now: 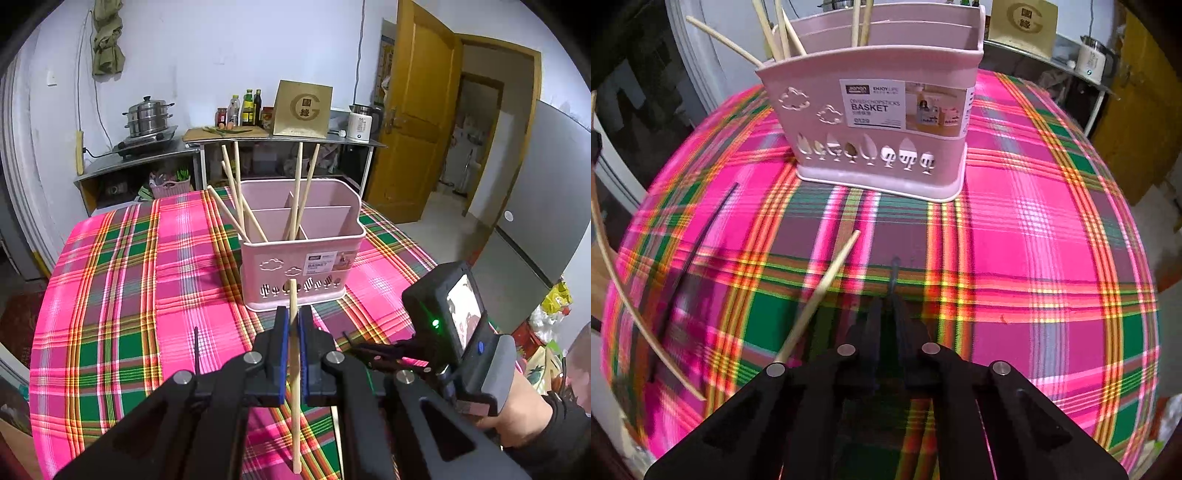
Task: Organize utensils
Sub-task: 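Lift both held chopsticks upright and carry them toward the pink basket, then lower both chopsticks into the basket compartments and open both tools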
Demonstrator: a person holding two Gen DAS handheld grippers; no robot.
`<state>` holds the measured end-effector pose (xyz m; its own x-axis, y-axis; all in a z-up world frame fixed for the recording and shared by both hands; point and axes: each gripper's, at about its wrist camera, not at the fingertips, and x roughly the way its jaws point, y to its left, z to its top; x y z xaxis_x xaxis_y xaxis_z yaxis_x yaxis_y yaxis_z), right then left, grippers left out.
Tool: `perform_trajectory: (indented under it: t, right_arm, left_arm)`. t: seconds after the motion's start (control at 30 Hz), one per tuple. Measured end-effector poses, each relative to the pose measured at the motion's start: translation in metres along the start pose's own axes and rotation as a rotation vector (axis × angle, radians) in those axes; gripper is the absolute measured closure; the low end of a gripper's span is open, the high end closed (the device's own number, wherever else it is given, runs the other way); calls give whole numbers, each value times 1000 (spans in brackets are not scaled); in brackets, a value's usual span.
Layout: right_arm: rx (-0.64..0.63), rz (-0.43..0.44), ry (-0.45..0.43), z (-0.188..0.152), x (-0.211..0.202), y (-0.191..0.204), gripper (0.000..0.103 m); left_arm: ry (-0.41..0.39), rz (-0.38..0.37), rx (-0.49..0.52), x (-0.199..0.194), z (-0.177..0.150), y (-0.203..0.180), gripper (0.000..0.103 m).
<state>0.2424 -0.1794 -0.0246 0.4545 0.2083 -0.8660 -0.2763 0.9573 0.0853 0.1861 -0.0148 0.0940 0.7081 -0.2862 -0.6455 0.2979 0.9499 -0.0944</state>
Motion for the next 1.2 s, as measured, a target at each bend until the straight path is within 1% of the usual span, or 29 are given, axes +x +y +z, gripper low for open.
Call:
perform_trajectory:
  t: [0.17,0.33,0.47,0.57,0.73,0.93,1.2]
  right_arm:
    - [3,35,-83,3,-26,-4,98]
    - [2,62,-174,8,-63,-9,98]
    - [-5,74,-212,19,-72,-5,98]
    - [-4,96,-237,16,-83,-6,98]
    - [-7,134,-317,14,-113,-11,98]
    - [-22,139,-405,18,-147,-10,98]
    - [-47,136,-476,19,-176,-7,98]
  left_arm:
    - [-10,-2,4,-5,1,0,97]
    - [-24,-2,-2,-12,3,1,97]
    - [-30,0,-5,-16,5,1,97]
    - [-30,-1,-5,-18,4,1,97]
    - [-41,-3,-4,-24,7,0,97]
    - [-69,-3,1,-37,16,-1,97]
    - [-93,-5,17,-49,32,-6,97]
